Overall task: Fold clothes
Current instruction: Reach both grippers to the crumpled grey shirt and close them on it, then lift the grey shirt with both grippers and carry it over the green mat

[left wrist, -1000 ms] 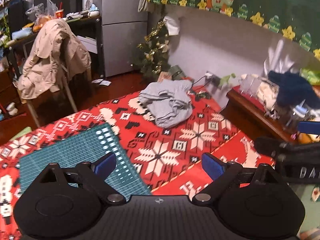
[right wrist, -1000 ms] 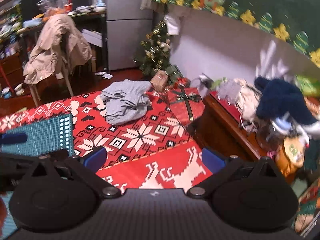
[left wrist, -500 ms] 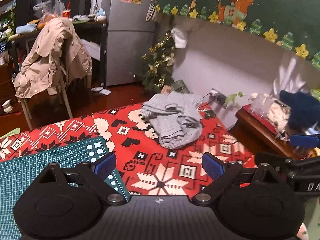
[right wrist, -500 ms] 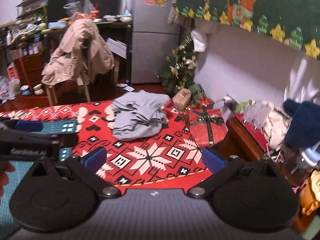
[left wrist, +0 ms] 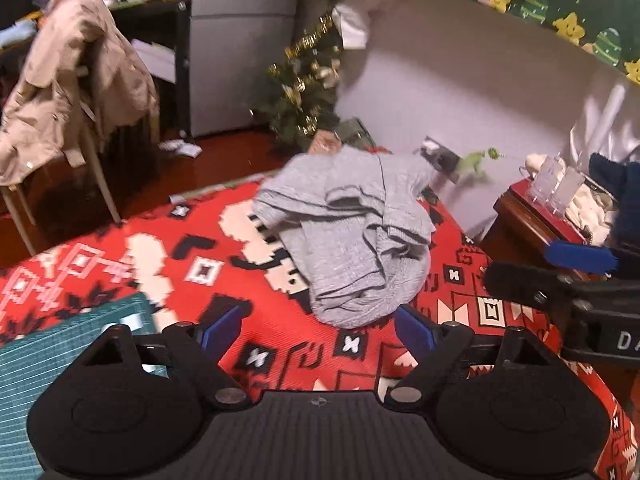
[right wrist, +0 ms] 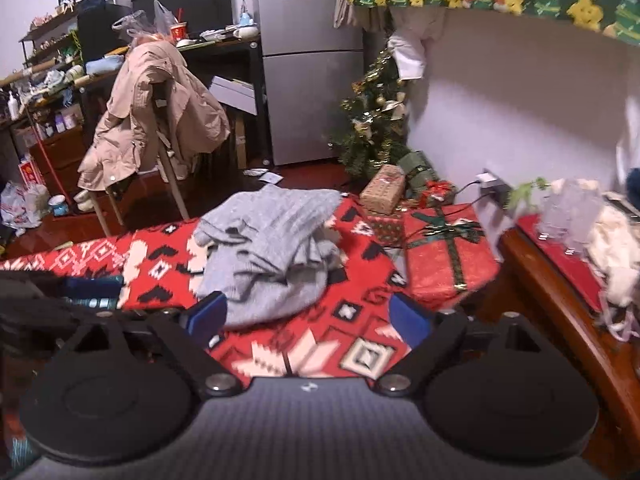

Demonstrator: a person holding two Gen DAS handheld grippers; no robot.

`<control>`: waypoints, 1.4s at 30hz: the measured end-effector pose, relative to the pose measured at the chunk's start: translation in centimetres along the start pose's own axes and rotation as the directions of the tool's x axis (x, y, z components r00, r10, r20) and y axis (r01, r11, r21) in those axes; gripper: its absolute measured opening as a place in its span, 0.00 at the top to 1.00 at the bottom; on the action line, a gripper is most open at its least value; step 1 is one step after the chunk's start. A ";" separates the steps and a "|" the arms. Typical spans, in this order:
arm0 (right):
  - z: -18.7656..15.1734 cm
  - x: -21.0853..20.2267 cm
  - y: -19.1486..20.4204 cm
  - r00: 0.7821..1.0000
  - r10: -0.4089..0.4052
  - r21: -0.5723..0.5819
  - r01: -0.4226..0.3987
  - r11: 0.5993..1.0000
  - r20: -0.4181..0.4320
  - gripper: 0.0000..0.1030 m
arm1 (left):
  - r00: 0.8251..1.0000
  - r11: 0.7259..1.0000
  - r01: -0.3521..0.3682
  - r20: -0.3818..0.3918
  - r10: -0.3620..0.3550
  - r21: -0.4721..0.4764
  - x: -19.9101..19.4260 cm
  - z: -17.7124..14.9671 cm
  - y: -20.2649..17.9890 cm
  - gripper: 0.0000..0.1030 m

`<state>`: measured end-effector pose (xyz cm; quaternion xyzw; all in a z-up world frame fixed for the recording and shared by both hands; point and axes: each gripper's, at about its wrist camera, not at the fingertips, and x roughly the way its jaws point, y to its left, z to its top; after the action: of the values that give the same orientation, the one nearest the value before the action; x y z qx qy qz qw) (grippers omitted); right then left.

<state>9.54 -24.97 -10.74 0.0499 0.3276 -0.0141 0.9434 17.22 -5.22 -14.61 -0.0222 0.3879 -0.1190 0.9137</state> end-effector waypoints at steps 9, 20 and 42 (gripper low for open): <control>3.5 8.0 0.4 0.995 0.084 -0.003 -0.084 0.996 -0.063 0.24 | 0.999 0.999 0.018 -0.040 -0.016 0.047 4.7 1.8 -1.5 0.21; 4.4 12.6 1.7 0.984 0.105 -0.020 -0.109 0.994 -0.145 0.79 | 0.997 0.997 0.068 -0.034 -0.067 0.033 4.7 2.1 -1.4 0.80; -0.7 -12.3 17.1 0.925 0.378 -0.152 -0.381 0.912 -0.050 0.84 | 0.991 0.998 0.062 0.122 -0.058 -0.026 -21.1 -8.6 6.6 0.84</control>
<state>0.50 -8.02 -2.21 0.0372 0.3211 0.1958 0.9258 -1.76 6.58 -6.70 -0.0545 0.3325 -0.1391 0.9312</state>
